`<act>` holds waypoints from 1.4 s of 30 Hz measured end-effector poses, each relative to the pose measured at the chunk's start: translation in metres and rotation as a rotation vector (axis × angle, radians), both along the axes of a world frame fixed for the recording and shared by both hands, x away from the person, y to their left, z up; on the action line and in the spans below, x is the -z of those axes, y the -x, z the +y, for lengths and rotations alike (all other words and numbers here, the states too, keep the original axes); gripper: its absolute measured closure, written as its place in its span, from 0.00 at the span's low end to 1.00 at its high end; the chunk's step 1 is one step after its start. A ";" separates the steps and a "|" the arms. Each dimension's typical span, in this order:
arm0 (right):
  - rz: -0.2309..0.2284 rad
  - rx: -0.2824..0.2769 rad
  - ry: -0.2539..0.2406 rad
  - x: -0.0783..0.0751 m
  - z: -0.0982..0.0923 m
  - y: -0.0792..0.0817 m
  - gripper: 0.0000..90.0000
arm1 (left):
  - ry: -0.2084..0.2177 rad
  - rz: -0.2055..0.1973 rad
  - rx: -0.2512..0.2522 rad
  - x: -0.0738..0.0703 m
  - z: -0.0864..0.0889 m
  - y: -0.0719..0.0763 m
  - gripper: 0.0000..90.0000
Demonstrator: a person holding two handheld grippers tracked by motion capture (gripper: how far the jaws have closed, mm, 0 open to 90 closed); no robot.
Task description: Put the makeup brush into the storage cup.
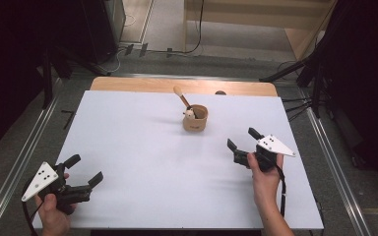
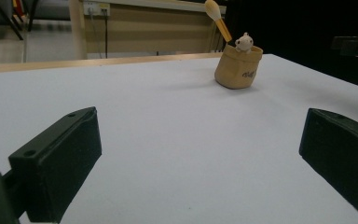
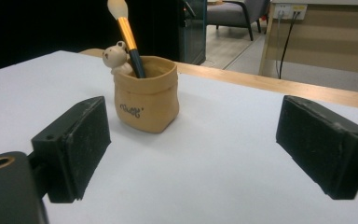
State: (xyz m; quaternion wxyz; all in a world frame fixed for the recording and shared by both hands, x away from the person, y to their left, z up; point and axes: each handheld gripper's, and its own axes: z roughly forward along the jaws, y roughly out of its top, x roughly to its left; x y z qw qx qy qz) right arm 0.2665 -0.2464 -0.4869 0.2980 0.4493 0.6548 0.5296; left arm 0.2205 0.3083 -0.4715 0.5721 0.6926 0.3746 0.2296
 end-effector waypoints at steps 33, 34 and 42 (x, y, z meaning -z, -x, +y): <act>0.052 0.060 0.006 0.020 -0.062 0.079 0.00 | -0.014 -0.003 0.007 0.000 -0.003 0.001 0.00; 0.050 0.065 0.009 0.020 -0.064 0.081 0.00 | -0.014 -0.002 0.006 0.000 -0.003 0.001 0.00; 0.056 0.100 0.004 0.025 -0.079 0.098 0.00 | -0.015 -0.001 0.010 0.001 -0.002 0.000 0.00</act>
